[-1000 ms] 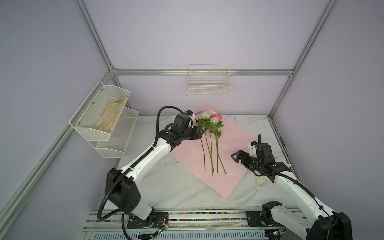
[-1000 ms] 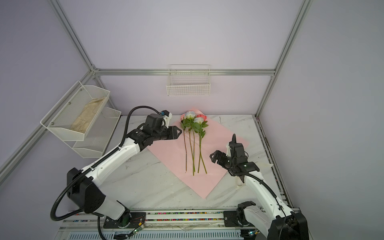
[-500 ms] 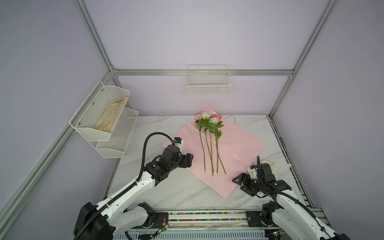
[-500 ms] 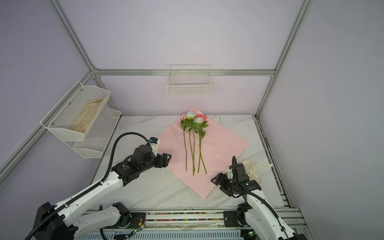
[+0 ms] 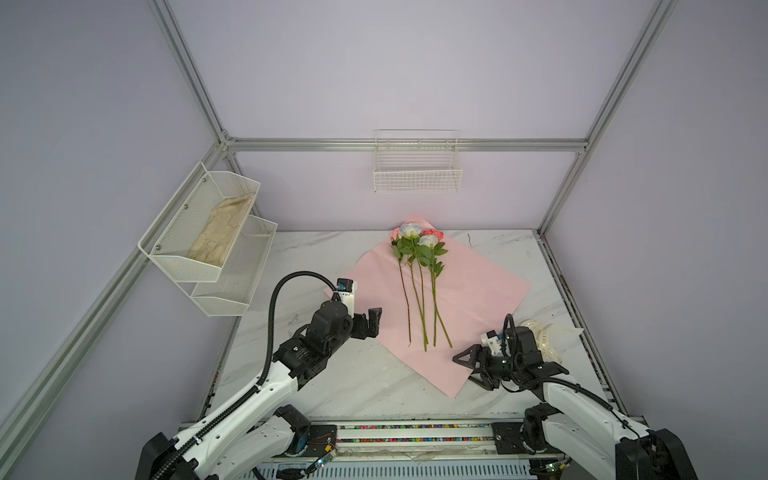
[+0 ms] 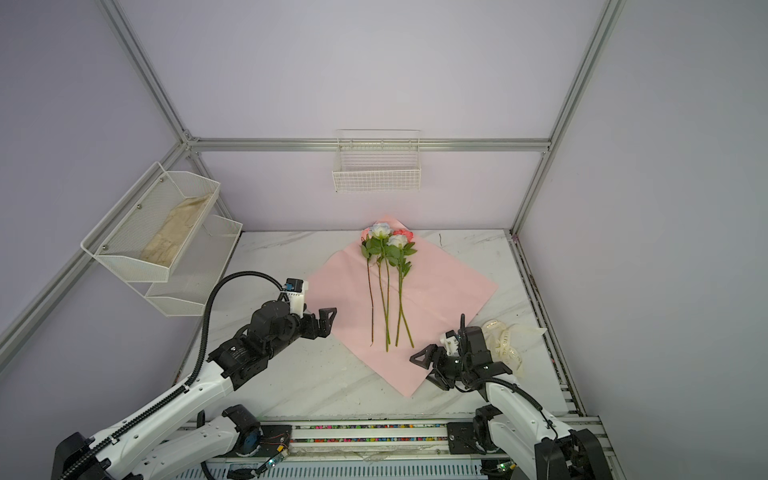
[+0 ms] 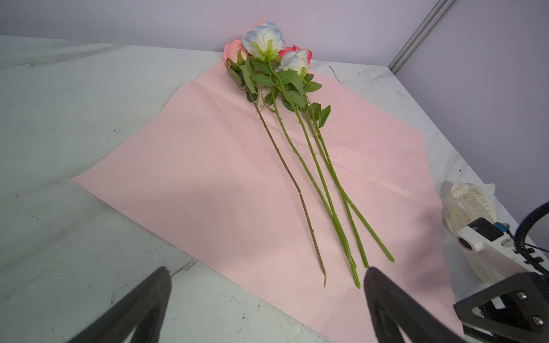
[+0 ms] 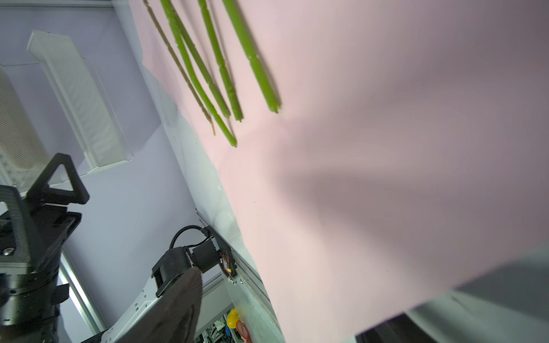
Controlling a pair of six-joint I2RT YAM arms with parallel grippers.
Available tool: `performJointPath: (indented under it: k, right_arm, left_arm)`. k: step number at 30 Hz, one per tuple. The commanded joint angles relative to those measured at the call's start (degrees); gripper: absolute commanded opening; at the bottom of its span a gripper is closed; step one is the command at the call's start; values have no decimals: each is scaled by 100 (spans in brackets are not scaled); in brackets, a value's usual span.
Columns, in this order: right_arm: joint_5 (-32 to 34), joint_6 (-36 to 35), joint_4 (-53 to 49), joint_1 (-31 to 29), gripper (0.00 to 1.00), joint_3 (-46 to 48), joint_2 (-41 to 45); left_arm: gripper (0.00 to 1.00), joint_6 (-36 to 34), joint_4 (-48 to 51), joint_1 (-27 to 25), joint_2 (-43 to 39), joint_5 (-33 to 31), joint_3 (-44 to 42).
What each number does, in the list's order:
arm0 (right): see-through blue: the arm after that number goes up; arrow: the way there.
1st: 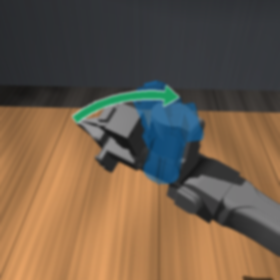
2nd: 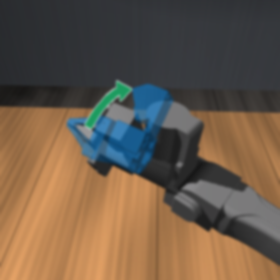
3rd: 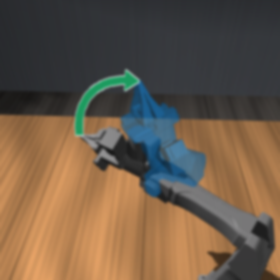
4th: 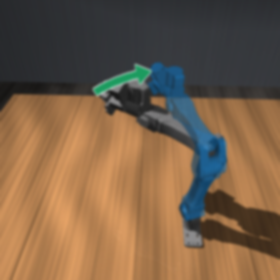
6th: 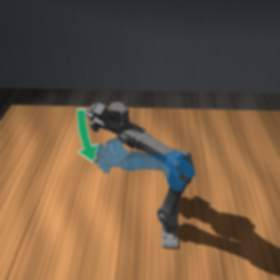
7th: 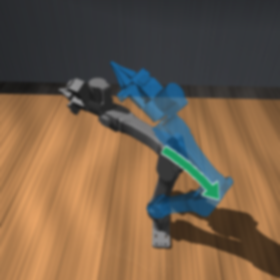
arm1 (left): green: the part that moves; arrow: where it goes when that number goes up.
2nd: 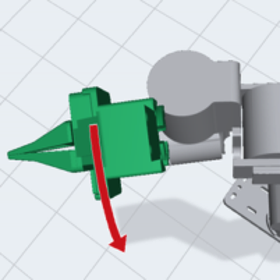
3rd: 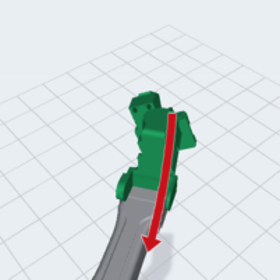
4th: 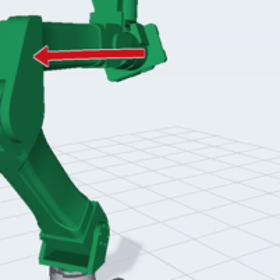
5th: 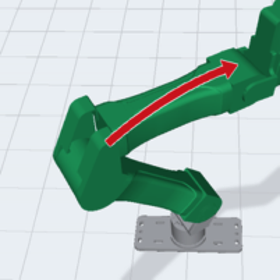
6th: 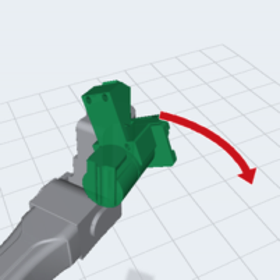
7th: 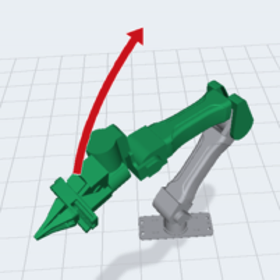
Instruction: Tie the bouquet of fake flowers
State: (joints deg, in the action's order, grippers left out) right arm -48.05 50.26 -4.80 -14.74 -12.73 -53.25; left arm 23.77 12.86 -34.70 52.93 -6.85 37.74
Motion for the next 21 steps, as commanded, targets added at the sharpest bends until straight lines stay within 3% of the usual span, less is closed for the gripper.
performJointPath:
  k: [1, 3, 6, 10, 21]
  right_arm:
    - [-184, 578, 918, -28, 79, -189, -48]
    - [-212, 905, 1370, -23, 80, -209, -45]
    - [-138, 1161, 1848, -25, 81, -327, -199]
    - [36, 1319, 2331, -20, 82, -529, -623]
    - [577, 1177, 2802, -22, 85, -1070, -1806]
  left_arm:
    - [100, -303, -630, 16, 261, 920, -195]
    - [100, -439, -781, 16, 562, 1577, -89]
    - [91, -658, -690, 7, 1100, 2418, 255]
    - [78, -737, -419, -64, 1782, 2940, 686]
    - [89, -818, -443, -213, 2299, 3338, 963]
